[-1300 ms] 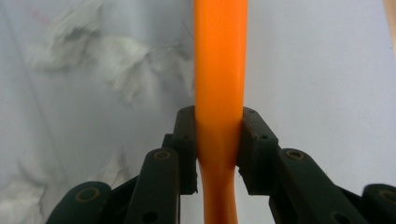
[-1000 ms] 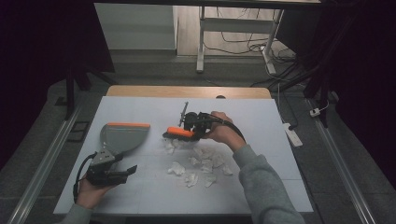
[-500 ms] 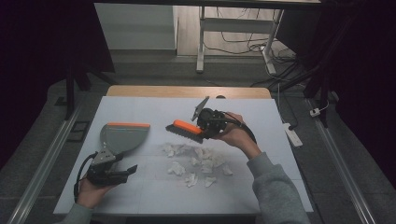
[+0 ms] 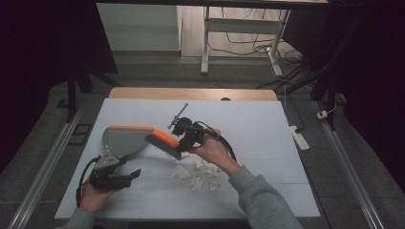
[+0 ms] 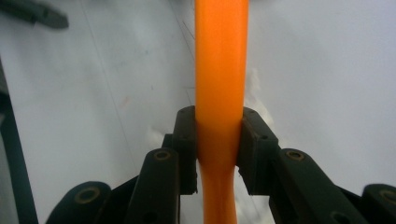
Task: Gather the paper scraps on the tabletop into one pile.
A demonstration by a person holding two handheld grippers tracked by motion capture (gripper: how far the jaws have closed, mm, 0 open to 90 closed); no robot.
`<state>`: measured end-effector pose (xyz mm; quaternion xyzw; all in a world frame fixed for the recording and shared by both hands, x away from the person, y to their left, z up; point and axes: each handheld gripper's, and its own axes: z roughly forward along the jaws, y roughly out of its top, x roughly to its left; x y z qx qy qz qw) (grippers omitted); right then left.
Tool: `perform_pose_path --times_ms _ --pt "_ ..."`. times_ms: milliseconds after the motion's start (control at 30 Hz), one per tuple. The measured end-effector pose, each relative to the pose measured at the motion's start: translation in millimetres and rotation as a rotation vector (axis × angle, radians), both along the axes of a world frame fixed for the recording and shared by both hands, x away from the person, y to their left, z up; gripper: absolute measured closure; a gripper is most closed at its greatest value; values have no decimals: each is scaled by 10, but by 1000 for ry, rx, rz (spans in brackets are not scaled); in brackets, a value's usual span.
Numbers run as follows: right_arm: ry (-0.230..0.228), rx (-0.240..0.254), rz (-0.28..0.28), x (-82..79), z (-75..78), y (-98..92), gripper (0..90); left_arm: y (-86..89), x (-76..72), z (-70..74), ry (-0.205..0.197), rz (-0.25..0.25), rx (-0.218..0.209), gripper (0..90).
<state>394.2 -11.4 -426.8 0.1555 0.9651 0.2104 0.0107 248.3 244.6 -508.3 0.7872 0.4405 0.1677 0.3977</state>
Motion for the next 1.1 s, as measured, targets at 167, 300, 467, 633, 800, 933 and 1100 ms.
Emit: perform_pose_path --times_ms 167,300,467,633,800,933,1100 --pt "38 31 -50 68 -133 186 713 10 2 -6 3 3 -1 267" --pt "69 -3 -91 153 -241 188 713 23 -2 -6 2 5 -3 267" --pt "102 -30 -186 240 -293 -33 713 29 -11 4 -2 6 -5 267" --pt "71 -105 -249 222 -204 -356 713 8 -4 8 1 -2 -12 267" --pt "76 19 -265 192 6 -586 713 -3 2 13 -2 -4 -10 267" --pt "61 85 -240 88 188 -633 713 8 7 16 -4 -1 -12 267" --pt "49 95 -170 -172 267 -594 713 32 3 16 -7 9 -15 267"
